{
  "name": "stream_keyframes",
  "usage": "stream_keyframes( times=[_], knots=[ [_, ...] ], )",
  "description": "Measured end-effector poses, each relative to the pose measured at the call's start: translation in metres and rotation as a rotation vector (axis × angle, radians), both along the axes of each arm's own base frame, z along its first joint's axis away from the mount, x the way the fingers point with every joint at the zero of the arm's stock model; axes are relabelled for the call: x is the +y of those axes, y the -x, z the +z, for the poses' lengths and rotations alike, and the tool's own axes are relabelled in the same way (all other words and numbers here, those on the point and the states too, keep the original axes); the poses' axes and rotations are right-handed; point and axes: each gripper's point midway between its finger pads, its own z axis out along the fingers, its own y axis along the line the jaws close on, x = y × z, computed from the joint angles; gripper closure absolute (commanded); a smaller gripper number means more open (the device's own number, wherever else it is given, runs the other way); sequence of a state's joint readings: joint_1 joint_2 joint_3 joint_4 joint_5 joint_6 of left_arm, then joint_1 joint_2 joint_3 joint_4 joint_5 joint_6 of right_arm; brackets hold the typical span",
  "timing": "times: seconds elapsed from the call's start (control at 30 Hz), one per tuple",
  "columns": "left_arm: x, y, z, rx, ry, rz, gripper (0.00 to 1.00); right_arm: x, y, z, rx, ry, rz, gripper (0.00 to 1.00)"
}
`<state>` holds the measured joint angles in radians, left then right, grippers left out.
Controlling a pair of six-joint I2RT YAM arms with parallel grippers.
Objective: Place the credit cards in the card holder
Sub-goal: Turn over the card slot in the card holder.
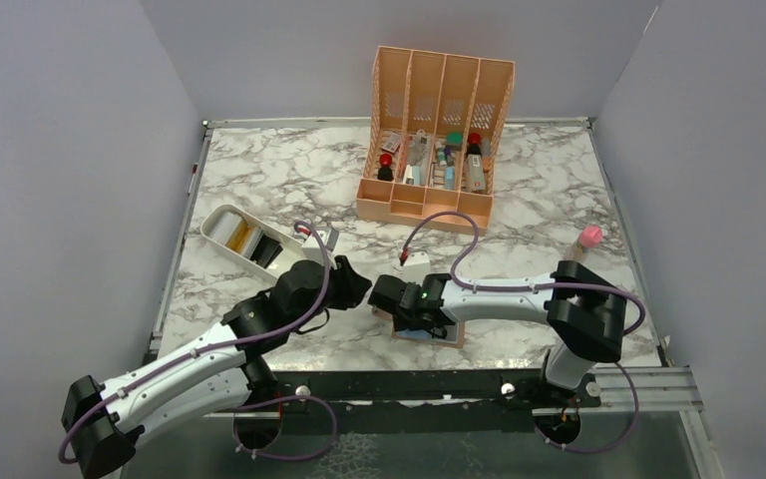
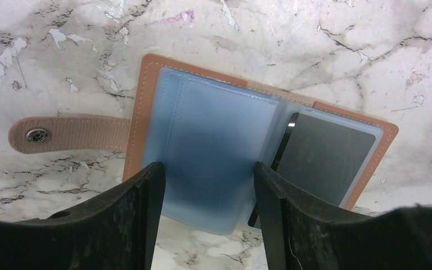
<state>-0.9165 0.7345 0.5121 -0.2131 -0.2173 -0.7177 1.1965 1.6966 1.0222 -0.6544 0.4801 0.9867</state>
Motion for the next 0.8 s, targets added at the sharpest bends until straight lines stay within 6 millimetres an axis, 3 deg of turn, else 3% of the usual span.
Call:
stream_keyframes(
  times=[0.3,0.53,0.67,0.8],
  knots=[
    [0.002,0.0,-0.003,0.007,-0.013,0.003,0.66,0.0,0.0,-0.001,-0.003,-0.009,-0.009,0.59],
    [-0.003,0.0,-0.013,0.033,-0.033,-0.011,0.7,-0.003,0.001,0.001,-0.019,-0.049,-0.006,0.57],
    [-0.019,0.002,-0.026,0.079,-0.036,-0.06,0.73,-0.003,0.005,0.003,-0.028,-0.124,0.014,0.55],
    [-0.035,0.005,-0.045,0.144,-0.046,-0.11,0.74,-0.003,0.005,0.005,-0.016,-0.22,0.023,0.6]
  ],
)
